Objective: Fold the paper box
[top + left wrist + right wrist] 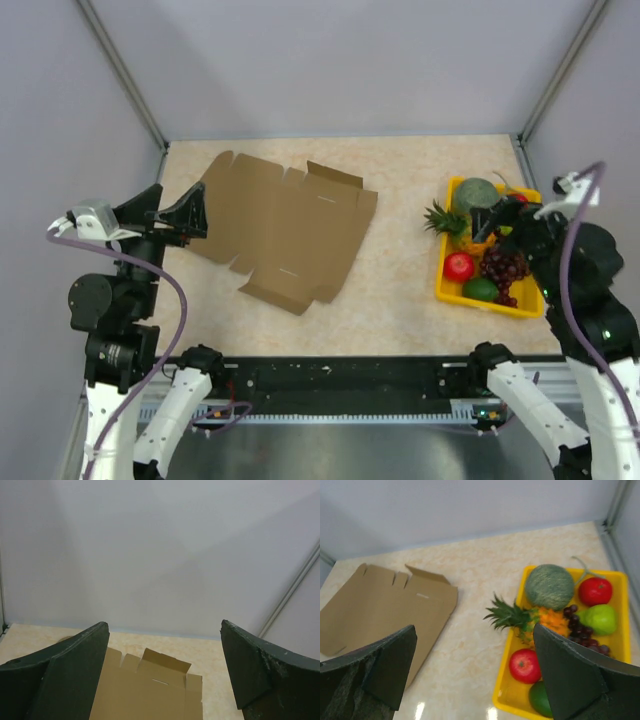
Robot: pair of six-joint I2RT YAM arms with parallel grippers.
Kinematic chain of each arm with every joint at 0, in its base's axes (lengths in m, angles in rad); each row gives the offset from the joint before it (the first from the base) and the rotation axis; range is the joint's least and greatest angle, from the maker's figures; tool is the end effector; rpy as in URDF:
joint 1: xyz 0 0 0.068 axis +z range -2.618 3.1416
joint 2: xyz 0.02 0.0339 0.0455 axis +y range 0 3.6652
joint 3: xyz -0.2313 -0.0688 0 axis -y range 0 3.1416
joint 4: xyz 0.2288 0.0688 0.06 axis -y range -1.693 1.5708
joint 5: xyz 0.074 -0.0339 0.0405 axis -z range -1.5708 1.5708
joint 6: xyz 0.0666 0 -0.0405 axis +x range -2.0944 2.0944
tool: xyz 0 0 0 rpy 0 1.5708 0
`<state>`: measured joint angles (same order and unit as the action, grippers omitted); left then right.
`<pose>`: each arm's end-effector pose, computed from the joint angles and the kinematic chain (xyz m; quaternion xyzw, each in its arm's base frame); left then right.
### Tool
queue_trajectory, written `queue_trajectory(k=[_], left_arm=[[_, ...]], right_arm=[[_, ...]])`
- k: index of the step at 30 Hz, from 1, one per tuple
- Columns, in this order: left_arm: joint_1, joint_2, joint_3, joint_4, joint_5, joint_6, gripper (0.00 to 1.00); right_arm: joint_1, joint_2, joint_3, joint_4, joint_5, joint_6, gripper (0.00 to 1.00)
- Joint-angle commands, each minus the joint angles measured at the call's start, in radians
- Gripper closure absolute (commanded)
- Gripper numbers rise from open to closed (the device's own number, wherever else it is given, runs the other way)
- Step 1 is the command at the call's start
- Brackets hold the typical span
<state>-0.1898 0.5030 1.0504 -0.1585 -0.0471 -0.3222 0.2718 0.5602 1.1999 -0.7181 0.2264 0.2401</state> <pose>0.1101 -0.0180 0.4486 -0.0564 0.5545 -0.1975 0.8064 0.1102 0.0152 0.4102 0.0651 0.7307 0.0905 0.6735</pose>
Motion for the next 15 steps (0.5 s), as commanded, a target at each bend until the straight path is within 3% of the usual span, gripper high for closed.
queue_trajectory(k=[1,3,4,5,7,9,15], left_arm=[[0.006,0.015,-0.004,0.034,0.029,-0.043,0.03],[0.006,0.023,-0.01,0.033,0.038,-0.054,0.03],[0.006,0.026,-0.013,0.033,0.042,-0.057,0.03],[0.006,0.028,-0.016,0.034,0.043,-0.064,0.03],[0.006,0.035,-0.018,0.033,0.074,-0.075,0.04],[0.006,0.043,-0.015,0.031,0.088,-0.078,0.03],[0.006,0.049,-0.027,0.02,0.119,-0.086,0.04]], right_arm=[[0.006,0.197,-0.02,0.054,-0.278,0.102,0.01],[0.059,0.312,-0.051,0.103,-0.328,0.152,0.01],[0.11,0.349,-0.06,0.126,-0.299,0.154,0.01],[0.239,0.387,-0.071,0.143,-0.251,0.157,0.01],[0.315,0.522,-0.071,0.196,-0.218,0.188,0.01],[0.336,0.601,-0.114,0.274,-0.368,0.281,0.01],[0.333,0.719,-0.405,0.737,-0.519,0.558,0.01]])
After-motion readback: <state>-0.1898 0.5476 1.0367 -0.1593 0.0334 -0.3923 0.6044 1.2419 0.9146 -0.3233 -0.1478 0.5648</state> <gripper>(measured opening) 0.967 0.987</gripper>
